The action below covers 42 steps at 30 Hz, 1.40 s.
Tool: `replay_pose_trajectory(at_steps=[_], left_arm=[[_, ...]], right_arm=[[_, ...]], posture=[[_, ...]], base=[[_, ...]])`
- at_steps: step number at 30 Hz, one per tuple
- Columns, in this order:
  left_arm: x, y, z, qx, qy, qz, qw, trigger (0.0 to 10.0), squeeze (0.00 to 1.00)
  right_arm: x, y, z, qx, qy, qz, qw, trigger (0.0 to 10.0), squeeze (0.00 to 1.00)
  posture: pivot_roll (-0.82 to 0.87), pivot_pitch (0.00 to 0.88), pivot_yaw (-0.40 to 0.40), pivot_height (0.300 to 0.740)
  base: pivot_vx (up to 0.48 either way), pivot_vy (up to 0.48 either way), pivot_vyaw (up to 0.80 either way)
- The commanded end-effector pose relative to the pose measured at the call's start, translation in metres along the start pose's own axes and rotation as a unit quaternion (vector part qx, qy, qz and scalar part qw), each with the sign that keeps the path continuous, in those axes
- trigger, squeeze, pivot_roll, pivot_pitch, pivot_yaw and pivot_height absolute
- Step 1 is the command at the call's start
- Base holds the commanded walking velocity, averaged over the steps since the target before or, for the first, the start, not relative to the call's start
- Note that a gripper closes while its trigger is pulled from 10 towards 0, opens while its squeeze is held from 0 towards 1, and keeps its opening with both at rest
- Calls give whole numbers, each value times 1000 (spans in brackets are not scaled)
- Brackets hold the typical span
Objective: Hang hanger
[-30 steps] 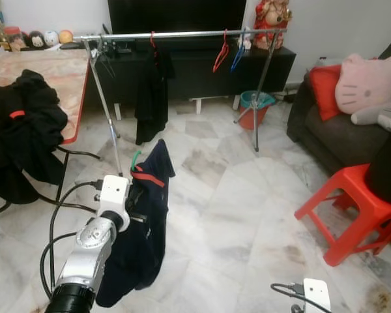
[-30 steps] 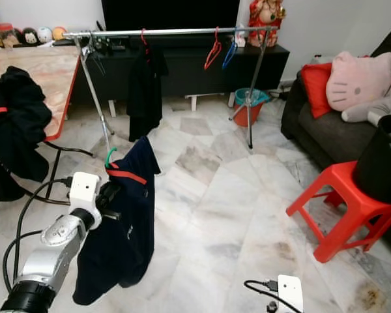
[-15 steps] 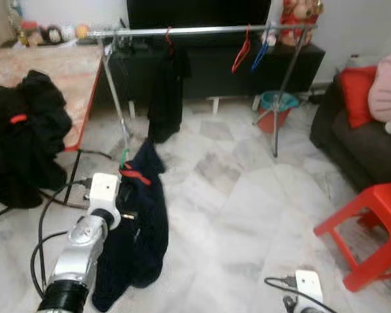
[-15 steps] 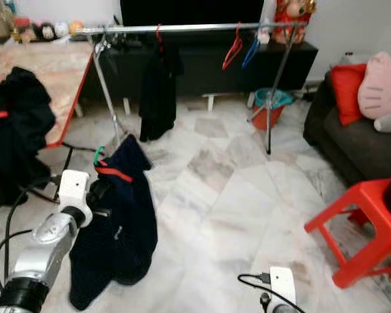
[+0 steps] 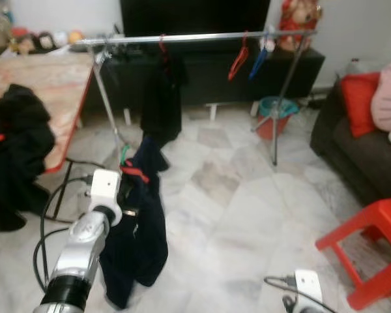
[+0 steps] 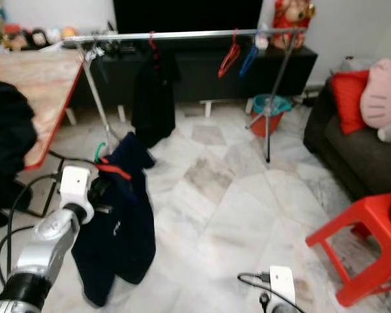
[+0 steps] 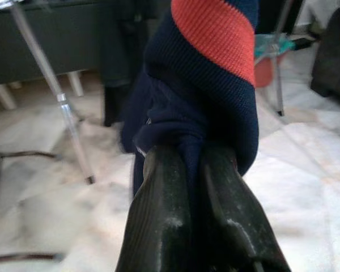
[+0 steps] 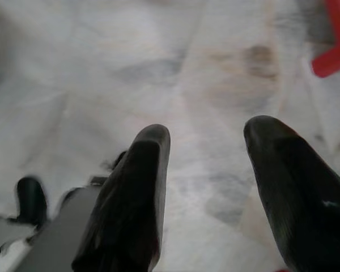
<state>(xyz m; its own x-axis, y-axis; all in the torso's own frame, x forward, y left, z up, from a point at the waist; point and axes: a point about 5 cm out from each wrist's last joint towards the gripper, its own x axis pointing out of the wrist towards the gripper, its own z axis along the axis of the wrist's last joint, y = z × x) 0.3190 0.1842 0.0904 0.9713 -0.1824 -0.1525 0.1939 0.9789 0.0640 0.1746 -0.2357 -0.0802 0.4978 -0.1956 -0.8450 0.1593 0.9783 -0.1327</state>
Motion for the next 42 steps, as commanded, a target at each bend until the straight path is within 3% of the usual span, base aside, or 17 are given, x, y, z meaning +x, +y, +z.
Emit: replay_pose_trajectory(at_steps=[1, 14, 20, 29, 42], left_arm=[[3, 5, 14, 16, -27, 2, 1000, 10000, 0], [3, 10, 14, 18, -25, 8, 999, 10000, 0], [3, 11, 14, 18, -25, 10, 999, 10000, 0], [3, 9, 13, 18, -24, 5, 1000, 10000, 0], [4, 5, 12, 20, -24, -6, 999, 10000, 0]], right_arm=[[0, -2, 3, 2, -3, -2, 1000, 10000, 0], [0, 0, 6, 13, -11, 5, 1000, 10000, 0], [0, 1, 5, -28, -7, 14, 999, 10000, 0], [0, 1, 4, -15, -9, 15, 1000, 10000, 0], [0, 2, 3, -2, -12, 14, 1000, 10000, 0]], posture=[[124, 0, -48, 732], [122, 0, -44, 732], [123, 0, -45, 732], [125, 0, -49, 732], [130, 0, -50, 732]], base=[[368, 0, 0], [368, 0, 0], [371, 0, 376], [376, 0, 774], [378, 0, 0]])
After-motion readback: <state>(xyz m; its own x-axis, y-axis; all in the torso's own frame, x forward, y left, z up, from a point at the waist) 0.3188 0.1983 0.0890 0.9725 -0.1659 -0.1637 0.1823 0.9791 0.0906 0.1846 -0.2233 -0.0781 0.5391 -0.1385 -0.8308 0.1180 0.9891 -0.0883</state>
